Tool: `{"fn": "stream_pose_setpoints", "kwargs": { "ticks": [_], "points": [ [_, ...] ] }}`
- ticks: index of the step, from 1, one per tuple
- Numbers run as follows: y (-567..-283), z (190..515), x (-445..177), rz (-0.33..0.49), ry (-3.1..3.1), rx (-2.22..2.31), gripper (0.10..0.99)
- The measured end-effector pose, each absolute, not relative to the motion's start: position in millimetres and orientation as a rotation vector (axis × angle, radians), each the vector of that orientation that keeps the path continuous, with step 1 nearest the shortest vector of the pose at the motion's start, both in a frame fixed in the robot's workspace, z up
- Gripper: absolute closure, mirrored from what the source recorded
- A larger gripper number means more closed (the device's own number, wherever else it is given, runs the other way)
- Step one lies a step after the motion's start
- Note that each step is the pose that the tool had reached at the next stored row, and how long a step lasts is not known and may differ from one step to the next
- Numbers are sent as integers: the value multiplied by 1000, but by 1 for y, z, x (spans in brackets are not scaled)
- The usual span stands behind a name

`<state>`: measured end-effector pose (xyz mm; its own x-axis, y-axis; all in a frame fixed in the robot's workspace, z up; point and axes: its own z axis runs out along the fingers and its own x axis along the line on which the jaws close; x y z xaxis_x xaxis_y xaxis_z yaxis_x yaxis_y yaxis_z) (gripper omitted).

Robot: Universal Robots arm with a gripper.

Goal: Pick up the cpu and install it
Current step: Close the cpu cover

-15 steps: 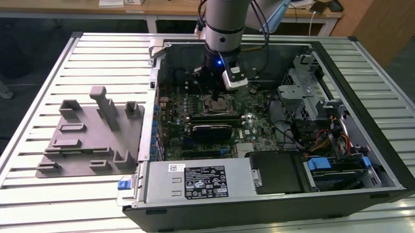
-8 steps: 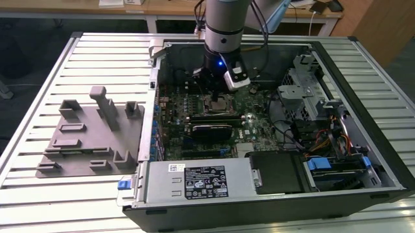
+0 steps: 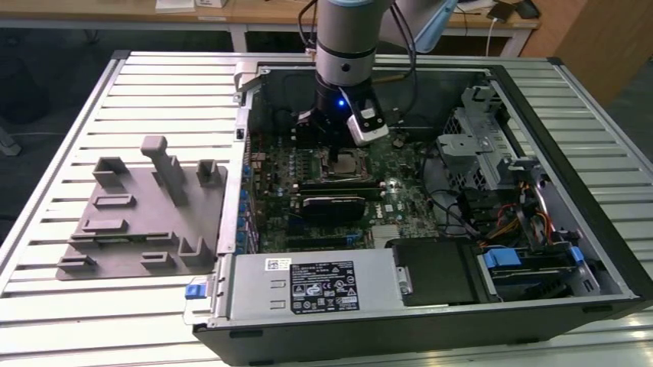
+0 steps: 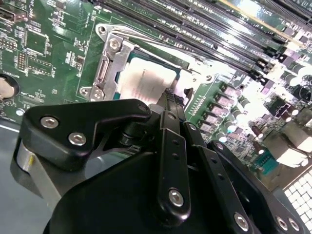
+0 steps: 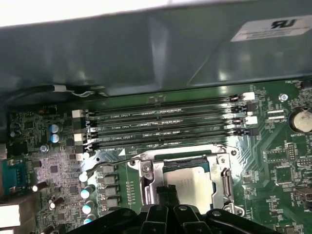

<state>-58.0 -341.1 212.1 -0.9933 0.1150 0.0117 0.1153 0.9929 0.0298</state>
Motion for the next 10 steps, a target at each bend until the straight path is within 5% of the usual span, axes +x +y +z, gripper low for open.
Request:
{"fn": "stream_pose_setpoints", "kwargs": {
  "ticks": [10],
  "points": [
    [-341,210,-60,-50,-3128,-163,980]
  ]
}}
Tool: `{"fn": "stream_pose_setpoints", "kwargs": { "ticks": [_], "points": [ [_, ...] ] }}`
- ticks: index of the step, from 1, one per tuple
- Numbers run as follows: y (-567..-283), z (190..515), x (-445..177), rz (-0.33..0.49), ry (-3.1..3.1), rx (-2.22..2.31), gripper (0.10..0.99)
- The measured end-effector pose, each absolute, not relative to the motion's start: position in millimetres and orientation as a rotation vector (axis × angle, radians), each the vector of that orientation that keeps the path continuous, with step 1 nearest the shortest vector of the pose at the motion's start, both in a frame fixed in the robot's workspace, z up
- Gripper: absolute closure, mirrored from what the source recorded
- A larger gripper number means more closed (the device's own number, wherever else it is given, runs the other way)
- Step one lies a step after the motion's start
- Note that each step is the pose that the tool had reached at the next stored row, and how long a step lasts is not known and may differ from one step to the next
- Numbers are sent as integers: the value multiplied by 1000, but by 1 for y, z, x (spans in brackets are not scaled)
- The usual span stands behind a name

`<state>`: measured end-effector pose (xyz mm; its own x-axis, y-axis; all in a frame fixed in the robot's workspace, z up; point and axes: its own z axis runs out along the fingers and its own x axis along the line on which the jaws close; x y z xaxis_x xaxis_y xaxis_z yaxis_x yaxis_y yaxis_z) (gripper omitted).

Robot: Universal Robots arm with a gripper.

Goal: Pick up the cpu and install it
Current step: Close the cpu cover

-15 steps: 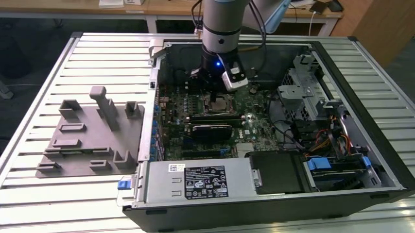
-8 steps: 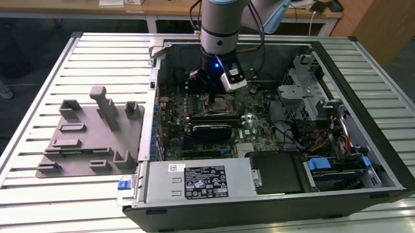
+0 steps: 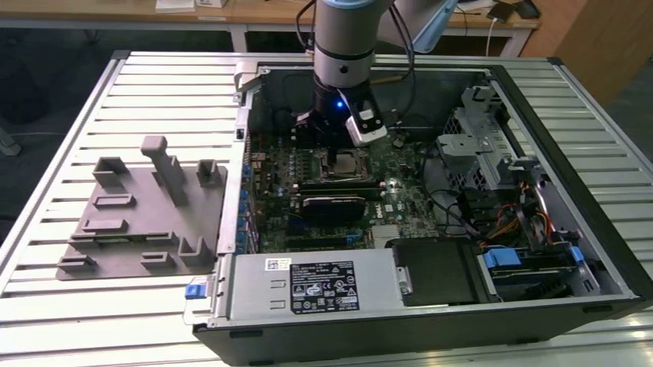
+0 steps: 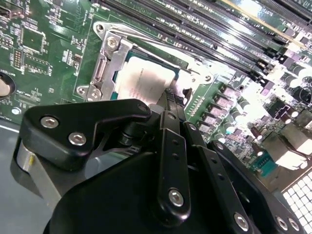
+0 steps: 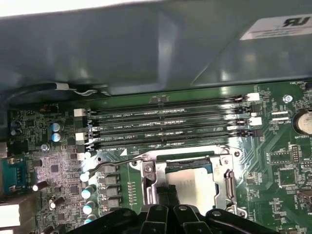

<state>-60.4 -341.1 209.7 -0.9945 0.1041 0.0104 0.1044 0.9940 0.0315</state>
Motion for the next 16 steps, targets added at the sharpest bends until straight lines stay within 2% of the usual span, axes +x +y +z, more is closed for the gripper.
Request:
{"fn": "stream_pose_setpoints", "kwargs": {
  "ticks": [16],
  "points": [
    [-341,202,-68,-50,-3130,-126,980]
  ]
}}
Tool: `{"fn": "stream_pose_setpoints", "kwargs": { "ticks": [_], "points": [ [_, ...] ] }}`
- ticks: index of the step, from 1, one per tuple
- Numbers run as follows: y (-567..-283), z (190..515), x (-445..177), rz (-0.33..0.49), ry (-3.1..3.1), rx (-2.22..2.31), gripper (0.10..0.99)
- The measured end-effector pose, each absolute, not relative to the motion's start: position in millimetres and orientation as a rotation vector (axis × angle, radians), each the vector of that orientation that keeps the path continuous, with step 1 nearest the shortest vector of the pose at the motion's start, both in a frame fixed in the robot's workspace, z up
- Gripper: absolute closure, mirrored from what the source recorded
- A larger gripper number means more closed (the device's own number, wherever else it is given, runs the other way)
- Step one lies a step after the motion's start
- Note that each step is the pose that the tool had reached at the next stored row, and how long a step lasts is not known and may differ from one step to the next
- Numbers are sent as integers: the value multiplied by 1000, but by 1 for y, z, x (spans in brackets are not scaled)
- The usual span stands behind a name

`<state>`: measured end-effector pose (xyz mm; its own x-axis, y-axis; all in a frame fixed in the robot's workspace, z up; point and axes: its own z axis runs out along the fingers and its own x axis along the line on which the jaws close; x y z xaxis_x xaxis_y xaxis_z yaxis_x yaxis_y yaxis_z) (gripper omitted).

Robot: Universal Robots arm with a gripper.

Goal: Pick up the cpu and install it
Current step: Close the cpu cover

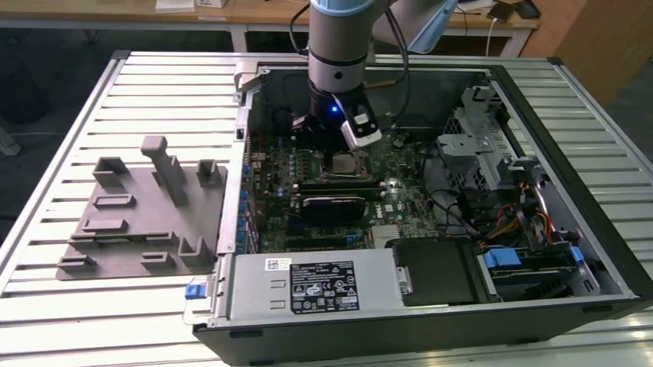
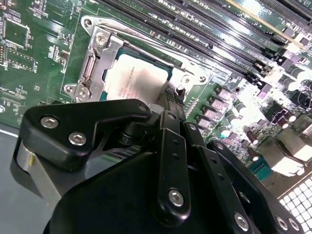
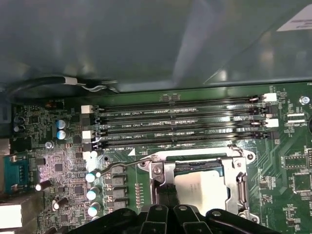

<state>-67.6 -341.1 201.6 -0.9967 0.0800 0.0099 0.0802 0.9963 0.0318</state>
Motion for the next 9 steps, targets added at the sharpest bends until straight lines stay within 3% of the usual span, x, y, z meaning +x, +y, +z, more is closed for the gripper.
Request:
{"fn": "stream_pose_setpoints", "kwargs": {
  "ticks": [9],
  "points": [
    [-341,201,-68,-51,-3130,-121,980]
  ]
}}
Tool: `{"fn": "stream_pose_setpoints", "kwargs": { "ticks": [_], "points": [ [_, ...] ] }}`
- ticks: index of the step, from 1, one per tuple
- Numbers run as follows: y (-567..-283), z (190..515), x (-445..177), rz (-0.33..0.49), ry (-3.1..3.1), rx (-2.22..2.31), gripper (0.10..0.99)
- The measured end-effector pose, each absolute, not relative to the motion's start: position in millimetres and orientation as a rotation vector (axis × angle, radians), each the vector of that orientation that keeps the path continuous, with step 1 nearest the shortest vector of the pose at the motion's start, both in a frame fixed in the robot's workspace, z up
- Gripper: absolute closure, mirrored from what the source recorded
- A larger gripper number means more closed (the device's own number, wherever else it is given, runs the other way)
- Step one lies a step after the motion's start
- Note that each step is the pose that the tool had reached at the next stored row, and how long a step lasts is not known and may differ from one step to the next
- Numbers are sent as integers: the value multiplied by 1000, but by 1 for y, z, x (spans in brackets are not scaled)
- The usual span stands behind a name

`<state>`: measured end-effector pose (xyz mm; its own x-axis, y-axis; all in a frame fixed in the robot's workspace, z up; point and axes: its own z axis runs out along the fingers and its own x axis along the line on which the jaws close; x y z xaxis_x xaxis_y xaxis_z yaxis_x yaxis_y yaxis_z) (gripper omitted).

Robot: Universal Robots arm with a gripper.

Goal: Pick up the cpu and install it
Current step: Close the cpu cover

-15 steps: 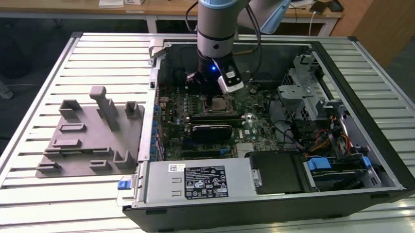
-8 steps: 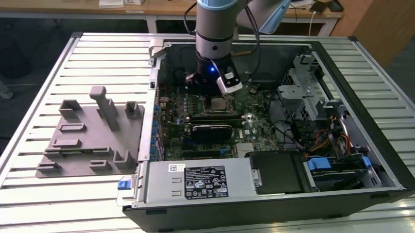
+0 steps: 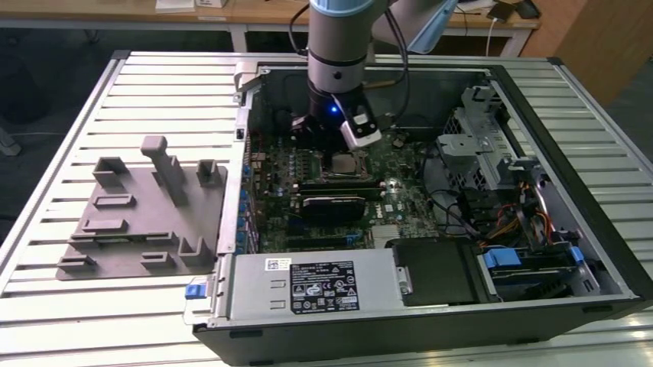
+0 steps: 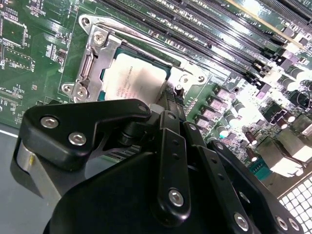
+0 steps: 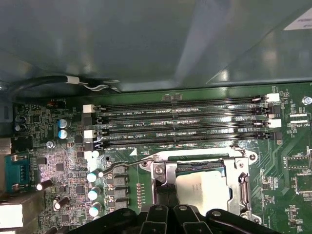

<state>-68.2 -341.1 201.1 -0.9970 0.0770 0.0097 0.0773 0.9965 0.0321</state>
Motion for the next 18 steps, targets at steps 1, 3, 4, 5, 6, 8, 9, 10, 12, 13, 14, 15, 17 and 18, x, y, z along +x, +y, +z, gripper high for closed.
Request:
{"fn": "stream_pose_setpoints", "kwargs": {
  "ticks": [1,3,4,5,6,8,9,10,12,13,14,15,17,18],
  "points": [
    [-341,201,-67,-51,-3130,-121,980],
    [-341,201,-66,-51,-3130,-121,980],
    [-341,201,-65,-51,-3130,-121,980],
    [-341,201,-64,-51,-3130,-121,980],
    [-341,201,-64,-51,-3130,-121,980],
    [-341,201,-63,-51,-3130,-120,980],
    [-341,201,-63,-51,-3130,-120,980],
    [-341,201,-63,-51,-3130,-119,980],
    [-341,202,-63,-50,-3130,-119,980],
    [-341,202,-63,-50,-3130,-119,980],
    [-341,203,-63,-51,-3130,-119,980],
    [-341,203,-63,-51,-3130,-119,980],
    [-341,205,-63,-51,-3130,-119,980],
    [-341,206,-63,-50,-3130,-119,980]
  ]
}}
